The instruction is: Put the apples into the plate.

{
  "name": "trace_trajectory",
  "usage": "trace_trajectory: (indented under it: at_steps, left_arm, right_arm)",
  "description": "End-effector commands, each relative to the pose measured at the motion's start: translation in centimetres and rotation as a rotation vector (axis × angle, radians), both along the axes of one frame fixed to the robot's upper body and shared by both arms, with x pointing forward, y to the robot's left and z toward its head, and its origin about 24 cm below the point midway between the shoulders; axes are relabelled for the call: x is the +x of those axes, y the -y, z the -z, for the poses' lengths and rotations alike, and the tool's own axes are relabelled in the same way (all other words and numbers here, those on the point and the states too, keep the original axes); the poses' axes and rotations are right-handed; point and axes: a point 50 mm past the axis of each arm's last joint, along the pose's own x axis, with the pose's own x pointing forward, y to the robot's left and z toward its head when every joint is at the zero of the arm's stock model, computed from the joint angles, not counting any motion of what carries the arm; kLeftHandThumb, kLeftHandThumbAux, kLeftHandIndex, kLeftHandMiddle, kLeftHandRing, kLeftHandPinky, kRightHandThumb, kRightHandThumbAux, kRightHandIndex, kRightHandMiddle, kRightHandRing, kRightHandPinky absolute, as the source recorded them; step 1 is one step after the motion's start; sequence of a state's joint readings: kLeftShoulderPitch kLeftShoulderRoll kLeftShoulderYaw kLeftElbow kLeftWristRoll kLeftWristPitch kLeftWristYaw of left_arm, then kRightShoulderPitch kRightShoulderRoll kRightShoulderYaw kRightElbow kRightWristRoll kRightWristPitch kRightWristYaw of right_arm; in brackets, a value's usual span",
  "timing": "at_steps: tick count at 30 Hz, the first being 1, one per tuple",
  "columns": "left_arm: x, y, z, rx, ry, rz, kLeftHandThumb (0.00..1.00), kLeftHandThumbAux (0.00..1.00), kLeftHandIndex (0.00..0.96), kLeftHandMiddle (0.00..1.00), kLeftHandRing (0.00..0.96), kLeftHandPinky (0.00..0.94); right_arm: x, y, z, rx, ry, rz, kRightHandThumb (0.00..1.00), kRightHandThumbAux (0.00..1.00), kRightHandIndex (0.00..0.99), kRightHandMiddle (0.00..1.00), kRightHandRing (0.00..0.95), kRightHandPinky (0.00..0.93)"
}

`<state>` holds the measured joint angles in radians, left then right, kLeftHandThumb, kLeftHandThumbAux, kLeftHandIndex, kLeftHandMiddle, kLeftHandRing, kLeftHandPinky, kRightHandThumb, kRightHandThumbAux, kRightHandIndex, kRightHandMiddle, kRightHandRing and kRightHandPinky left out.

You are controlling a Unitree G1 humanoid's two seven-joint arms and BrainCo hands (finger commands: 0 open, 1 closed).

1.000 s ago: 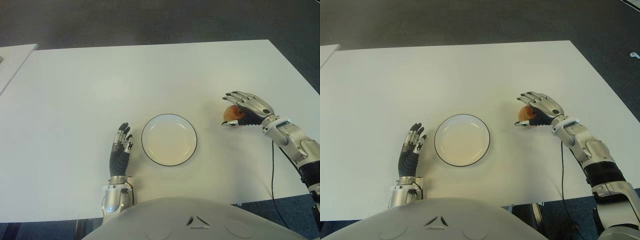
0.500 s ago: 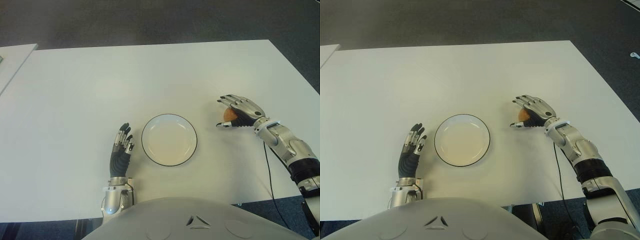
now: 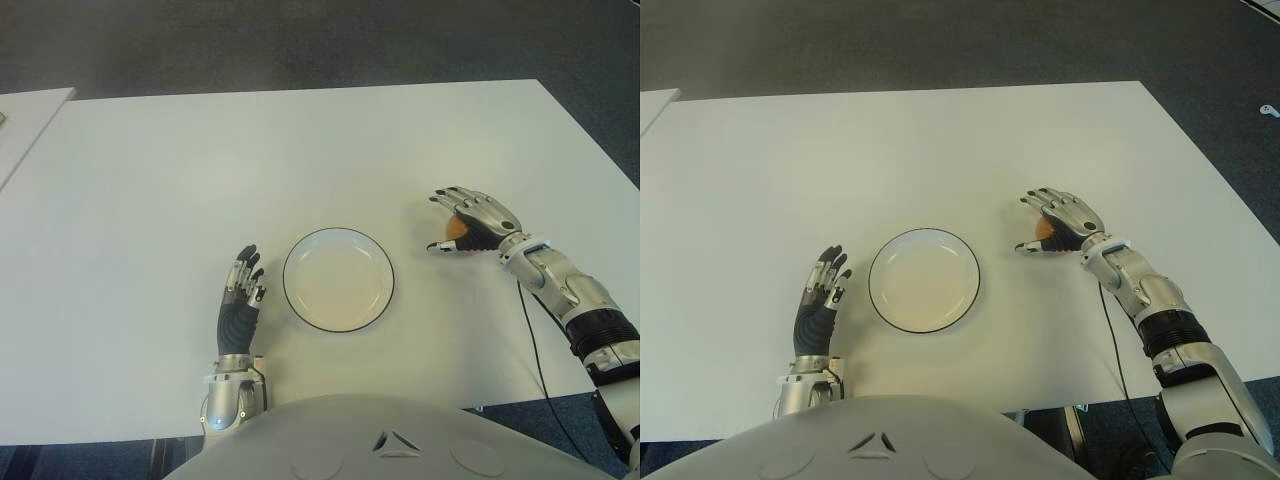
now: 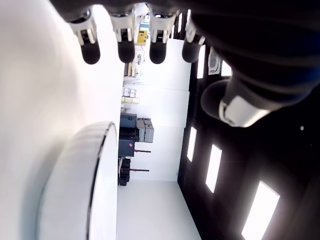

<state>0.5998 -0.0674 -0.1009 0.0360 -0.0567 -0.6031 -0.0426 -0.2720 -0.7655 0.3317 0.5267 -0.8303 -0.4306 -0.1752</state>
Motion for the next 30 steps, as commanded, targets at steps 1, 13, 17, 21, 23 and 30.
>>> trace_trajectory:
  at_steps: [1,13,17,21,23,30]
  left_arm:
    - [-0.14,0.11,-0.03,0.012,-0.01,0.023,0.131,0.493,0.082,0.024,0.0,0.0]
    - [-0.19,0.03,-0.17,0.017,-0.001,0.02,0.132,0.509,0.08,0.024,0.0,0.0]
    - [-0.21,0.0,-0.17,0.023,-0.002,0.021,0.127,0.513,0.075,0.019,0.0,0.0]
    - [-0.16,-0.09,-0.12,0.008,-0.002,0.018,0.128,0.518,0.074,0.019,0.0,0.0]
    - [-0.13,-0.08,-0.12,-0.009,0.0,0.016,0.133,0.52,0.077,0.022,0.0,0.0]
    - [-0.17,0.15,-0.24,-0.024,0.004,0.013,0.147,0.524,0.088,0.033,0.0,0.0]
  right_arm:
    - [-0.19,-0.46,0.95,0.01,-0.039,-0.01,0.192,0.317,0.0,0.0,0.0,0.0]
    - [-0.4,-0.65,0.71,0.056,-0.017,-0.017,0.192,0.313,0.0,0.0,0.0,0.0]
    - [-0.41,-0.69,0.6,0.064,-0.017,-0.015,0.193,0.313,0.0,0.0,0.0,0.0]
    - [-0.42,-0.67,0.46,0.072,-0.02,-0.01,0.194,0.315,0.0,0.0,0.0,0.0]
    - [-0.43,-0.65,0.4,0.072,-0.022,-0.009,0.196,0.318,0.0,0.0,0.0,0.0]
    - [-0.62,-0.41,0.1,0.074,-0.022,-0.006,0.202,0.327,0.0,0.0,0.0,0.0]
